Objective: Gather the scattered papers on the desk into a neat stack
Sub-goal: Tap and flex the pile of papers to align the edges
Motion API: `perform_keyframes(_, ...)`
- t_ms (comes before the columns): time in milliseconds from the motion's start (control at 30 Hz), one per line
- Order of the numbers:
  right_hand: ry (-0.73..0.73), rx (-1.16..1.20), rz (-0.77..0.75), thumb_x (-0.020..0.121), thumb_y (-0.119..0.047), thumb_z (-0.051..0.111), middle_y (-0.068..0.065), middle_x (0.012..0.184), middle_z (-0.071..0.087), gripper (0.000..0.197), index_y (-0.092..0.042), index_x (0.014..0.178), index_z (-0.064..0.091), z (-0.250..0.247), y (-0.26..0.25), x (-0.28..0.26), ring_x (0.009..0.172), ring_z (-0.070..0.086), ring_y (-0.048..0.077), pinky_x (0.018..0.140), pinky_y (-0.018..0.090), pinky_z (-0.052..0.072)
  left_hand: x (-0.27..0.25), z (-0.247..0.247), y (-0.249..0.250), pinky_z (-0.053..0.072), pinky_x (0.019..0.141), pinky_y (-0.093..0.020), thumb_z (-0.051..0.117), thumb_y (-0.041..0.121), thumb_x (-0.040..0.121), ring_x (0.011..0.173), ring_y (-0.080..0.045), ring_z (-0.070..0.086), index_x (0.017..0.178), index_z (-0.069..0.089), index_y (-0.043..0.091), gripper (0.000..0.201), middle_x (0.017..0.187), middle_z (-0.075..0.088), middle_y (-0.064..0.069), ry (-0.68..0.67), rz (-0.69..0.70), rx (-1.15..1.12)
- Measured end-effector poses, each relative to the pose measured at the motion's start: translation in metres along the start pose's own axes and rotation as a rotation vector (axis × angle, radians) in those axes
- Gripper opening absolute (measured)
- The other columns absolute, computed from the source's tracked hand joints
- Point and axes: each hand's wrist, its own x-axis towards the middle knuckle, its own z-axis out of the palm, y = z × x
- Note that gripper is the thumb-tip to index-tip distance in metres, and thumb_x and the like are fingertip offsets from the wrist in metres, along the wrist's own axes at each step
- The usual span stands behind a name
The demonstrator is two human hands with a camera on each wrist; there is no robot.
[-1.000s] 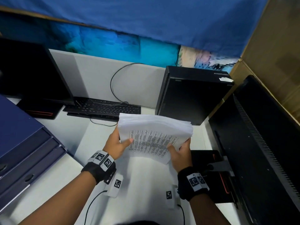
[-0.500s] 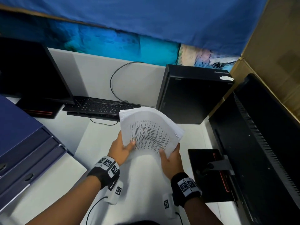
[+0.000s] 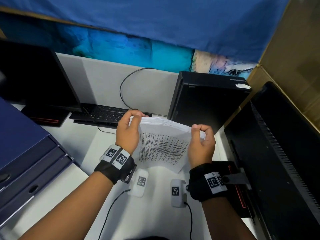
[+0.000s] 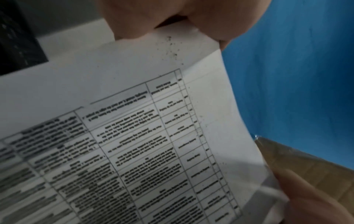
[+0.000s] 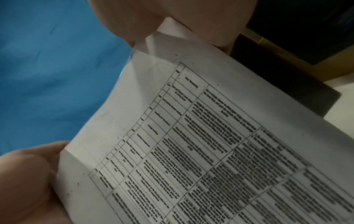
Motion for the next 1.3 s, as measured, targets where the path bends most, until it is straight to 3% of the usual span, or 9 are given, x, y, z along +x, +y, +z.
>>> perform_keyframes(200,-0.052,0.075,-0.023,0.095,-0.027,0.059,-0.005,0.096,0.06,0.013,-0.015,0.1,0.056,-0.003,0.004,0.002,0.082,0.061,0.005,0.057,0.005,0.045,-0.002,-0.001,-0.004,0.041,0.087,-0.024,0.055,0.032,0.092,0.095,-0.006,0.06,0.092,0.065,0.019,0.016,0.097,0.067,0.007,-0.014,0.029,-0.031)
perform_keyframes(300,-0.192,0.129,-0.032,0.081,-0.037,0.068,0.001,0.107,0.063,0.038,-0.027,0.114,0.051,-0.01,0.024,-0.005,0.091,0.066,0.006,0.07,0.017,0.054,-0.01,-0.013,-0.03,0.045,0.1,-0.034,0.071,0.06,0.074,0.114,-0.015,0.059,0.123,0.052,0.027,0.062,0.122,0.063,0.003,-0.19,-0.021,-0.069)
perform_keyframes(400,-0.264,0.102,0.098,0.07,-0.033,0.078,0.0,0.114,0.066,0.063,-0.038,0.123,0.045,-0.017,0.054,-0.012,0.101,0.068,0.011,0.08,0.028,0.058,-0.015,-0.025,-0.059,0.047,0.103,-0.047,0.085,0.05,0.065,0.121,-0.022,0.061,0.138,0.045,0.017,0.089,0.128,0.064,-0.007,-0.331,-0.158,-0.015)
perform_keyframes(600,-0.286,-0.146,0.199,0.086,-0.014,0.07,-0.001,0.115,0.068,0.05,-0.015,0.131,0.05,-0.022,0.091,-0.014,0.11,0.065,0.016,0.092,0.033,0.056,-0.018,-0.024,-0.068,0.052,0.097,-0.045,0.081,0.03,0.076,0.101,-0.013,0.068,0.118,0.065,0.013,0.048,0.108,0.073,0.0,-0.298,-0.198,0.171)
perform_keyframes(767,-0.218,-0.16,0.127,0.094,-0.014,0.06,-0.022,0.107,0.058,0.04,-0.029,0.126,0.041,-0.016,0.075,-0.014,0.097,0.057,-0.008,0.07,0.003,0.047,-0.016,-0.01,-0.053,0.052,0.085,-0.019,0.072,0.01,0.086,0.101,-0.008,0.066,0.121,0.064,0.012,0.036,0.108,0.071,0.002,-0.206,-0.153,0.106)
perform_keyframes(833,-0.199,-0.148,0.136,0.094,-0.014,0.059,-0.023,0.106,0.057,0.043,-0.03,0.128,0.039,-0.016,0.076,-0.017,0.094,0.056,-0.01,0.067,0.002,0.047,-0.019,-0.01,-0.056,0.053,0.087,-0.024,0.073,0.012,0.085,0.103,-0.01,0.067,0.122,0.064,0.012,0.038,0.11,0.071,0.002,-0.204,-0.157,0.09)
perform_keyframes(1100,-0.311,-0.248,0.278,0.081,-0.015,0.076,-0.003,0.114,0.068,0.051,-0.014,0.127,0.053,-0.024,0.111,-0.03,0.113,0.064,0.02,0.088,0.028,0.054,-0.034,-0.022,-0.078,0.054,0.096,-0.043,0.08,0.023,0.078,0.102,-0.013,0.069,0.12,0.065,0.018,0.045,0.109,0.074,0.003,-0.3,-0.335,0.178)
perform_keyframes(1200,-0.283,-0.094,0.142,0.077,-0.014,0.078,-0.001,0.115,0.065,0.064,-0.021,0.13,0.043,-0.028,0.066,-0.021,0.11,0.065,0.018,0.08,0.023,0.056,-0.023,-0.025,-0.056,0.055,0.091,-0.033,0.083,0.018,0.073,0.103,-0.012,0.07,0.119,0.066,0.013,0.05,0.108,0.075,0.0,-0.289,-0.236,0.101)
perform_keyframes(1300,-0.245,-0.143,-0.348,0.082,-0.023,0.066,0.01,0.138,0.051,0.064,-0.009,0.138,0.039,-0.024,-0.001,-0.016,0.13,0.05,0.021,0.102,0.037,0.047,-0.01,-0.027,-0.039,0.056,0.091,-0.039,0.084,0.016,0.067,0.103,-0.022,0.07,0.118,0.066,0.005,0.055,0.108,0.075,-0.007,-0.306,-0.191,0.017)
